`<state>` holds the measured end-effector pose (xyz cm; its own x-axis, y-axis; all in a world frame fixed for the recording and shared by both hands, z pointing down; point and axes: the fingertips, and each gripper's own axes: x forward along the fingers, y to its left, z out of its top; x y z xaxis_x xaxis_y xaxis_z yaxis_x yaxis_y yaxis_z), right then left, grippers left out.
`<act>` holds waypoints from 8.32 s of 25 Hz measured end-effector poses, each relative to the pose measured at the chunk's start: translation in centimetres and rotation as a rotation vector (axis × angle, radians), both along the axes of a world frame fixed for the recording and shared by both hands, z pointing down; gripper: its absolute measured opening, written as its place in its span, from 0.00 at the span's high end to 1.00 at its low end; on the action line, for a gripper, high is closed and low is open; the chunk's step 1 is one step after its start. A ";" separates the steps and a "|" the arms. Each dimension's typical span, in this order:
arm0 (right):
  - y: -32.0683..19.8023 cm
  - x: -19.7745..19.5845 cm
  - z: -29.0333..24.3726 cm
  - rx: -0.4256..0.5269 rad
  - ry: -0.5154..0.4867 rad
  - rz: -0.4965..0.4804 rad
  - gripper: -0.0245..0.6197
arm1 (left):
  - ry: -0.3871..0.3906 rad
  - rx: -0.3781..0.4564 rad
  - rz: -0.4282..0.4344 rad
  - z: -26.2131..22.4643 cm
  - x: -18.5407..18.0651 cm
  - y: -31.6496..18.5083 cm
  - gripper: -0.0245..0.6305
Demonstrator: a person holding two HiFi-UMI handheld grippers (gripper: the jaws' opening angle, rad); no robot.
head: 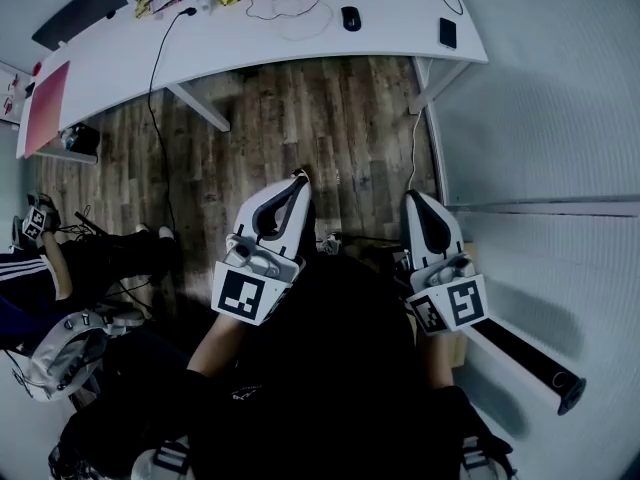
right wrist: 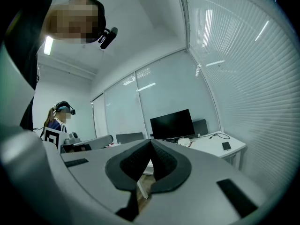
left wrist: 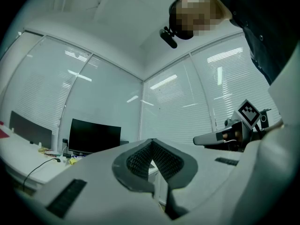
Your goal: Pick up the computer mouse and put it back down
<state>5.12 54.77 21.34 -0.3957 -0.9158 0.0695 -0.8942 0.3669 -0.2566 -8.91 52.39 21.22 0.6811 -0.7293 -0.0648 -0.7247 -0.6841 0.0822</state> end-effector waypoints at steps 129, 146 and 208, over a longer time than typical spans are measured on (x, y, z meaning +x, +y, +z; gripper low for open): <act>-67.0 8.1 36.3 -0.819 0.154 0.049 0.68 | -0.110 -0.248 0.191 17.8 12.2 -67.2 0.96; -65.1 5.5 44.3 -0.987 0.299 0.105 0.55 | -0.098 -0.282 0.276 19.7 9.5 -68.1 0.96; -64.2 7.9 22.1 -0.508 0.217 0.268 0.52 | -0.025 -0.143 0.190 12.4 6.7 -62.0 0.96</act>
